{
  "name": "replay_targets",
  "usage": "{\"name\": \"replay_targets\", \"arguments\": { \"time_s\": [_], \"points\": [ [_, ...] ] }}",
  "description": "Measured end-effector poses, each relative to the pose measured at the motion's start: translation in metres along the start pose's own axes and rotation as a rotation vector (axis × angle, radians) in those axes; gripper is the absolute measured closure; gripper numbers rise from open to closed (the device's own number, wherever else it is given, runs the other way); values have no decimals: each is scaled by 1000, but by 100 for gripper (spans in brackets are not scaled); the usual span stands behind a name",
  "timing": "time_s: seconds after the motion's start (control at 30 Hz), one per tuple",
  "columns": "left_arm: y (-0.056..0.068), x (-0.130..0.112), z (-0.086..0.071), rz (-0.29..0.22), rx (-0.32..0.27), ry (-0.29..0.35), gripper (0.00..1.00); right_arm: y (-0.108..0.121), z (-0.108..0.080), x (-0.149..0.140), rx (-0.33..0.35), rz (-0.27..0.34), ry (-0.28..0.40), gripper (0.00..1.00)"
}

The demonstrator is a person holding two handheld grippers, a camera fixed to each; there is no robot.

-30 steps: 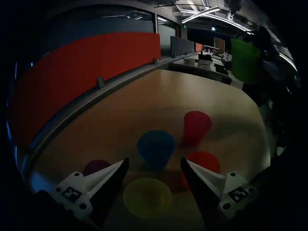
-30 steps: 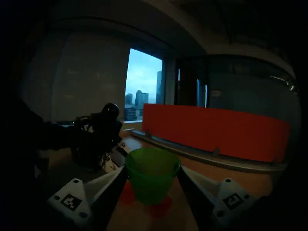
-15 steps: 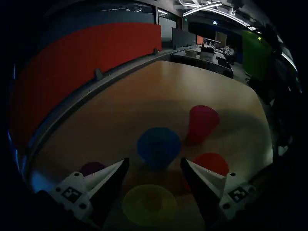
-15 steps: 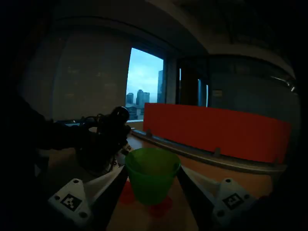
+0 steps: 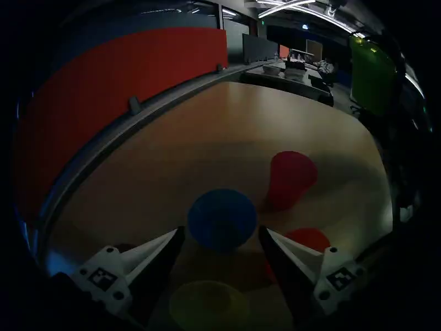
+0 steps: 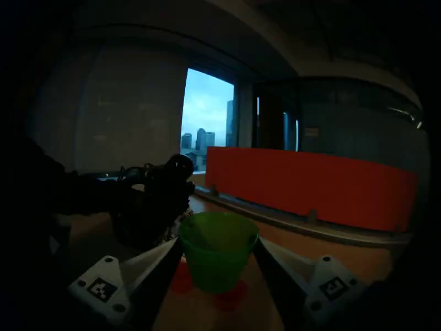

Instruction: Pour water

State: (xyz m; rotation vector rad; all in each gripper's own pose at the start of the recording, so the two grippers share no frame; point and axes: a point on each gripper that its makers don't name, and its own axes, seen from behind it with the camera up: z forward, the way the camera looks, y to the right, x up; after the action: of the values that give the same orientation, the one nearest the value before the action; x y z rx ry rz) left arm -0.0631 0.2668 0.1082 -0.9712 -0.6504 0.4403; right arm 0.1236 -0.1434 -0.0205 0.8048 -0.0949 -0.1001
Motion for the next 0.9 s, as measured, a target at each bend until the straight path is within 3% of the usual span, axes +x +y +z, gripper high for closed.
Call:
{"name": "replay_targets", "arguments": {
  "time_s": [0.67,0.9],
  "points": [
    [2,6,19,-8,4,-8,1,6,-6,-1,-13,3,1,9],
    [0,8,20,-11,16,4,9,7,-7,0,-16,8,5,9]
  ]
}}
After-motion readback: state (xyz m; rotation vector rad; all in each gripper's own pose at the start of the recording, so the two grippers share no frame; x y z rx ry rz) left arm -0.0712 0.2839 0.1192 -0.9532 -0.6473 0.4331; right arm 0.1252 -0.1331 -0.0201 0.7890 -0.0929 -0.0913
